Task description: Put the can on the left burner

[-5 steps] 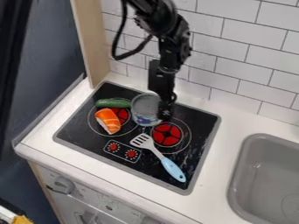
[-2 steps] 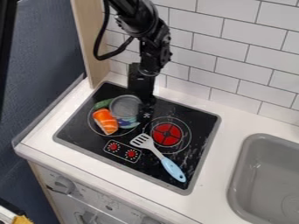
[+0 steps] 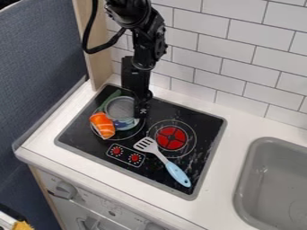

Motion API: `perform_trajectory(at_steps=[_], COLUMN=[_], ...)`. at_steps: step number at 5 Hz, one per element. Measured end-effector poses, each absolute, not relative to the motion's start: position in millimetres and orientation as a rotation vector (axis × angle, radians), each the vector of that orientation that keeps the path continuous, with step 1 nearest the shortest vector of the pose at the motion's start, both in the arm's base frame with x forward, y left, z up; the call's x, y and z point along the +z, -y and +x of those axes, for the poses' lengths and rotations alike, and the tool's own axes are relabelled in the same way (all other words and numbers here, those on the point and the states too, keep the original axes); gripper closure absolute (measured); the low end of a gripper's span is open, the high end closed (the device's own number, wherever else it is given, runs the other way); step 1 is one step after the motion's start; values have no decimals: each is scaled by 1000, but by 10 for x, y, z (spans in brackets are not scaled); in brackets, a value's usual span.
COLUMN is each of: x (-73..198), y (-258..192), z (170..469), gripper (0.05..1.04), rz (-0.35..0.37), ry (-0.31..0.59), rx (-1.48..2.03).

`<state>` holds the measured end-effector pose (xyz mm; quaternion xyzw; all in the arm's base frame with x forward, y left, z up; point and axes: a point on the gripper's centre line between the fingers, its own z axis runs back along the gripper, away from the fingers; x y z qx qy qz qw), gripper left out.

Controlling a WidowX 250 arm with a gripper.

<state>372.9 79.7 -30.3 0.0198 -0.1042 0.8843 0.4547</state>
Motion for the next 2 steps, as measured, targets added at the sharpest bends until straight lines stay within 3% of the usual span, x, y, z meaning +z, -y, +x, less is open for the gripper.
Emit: perform_trajectory(at_steps=[2], x=[137], y=[-710], z=[3823], gripper=[83], rz=[-57], ry=[267], rx=[2142])
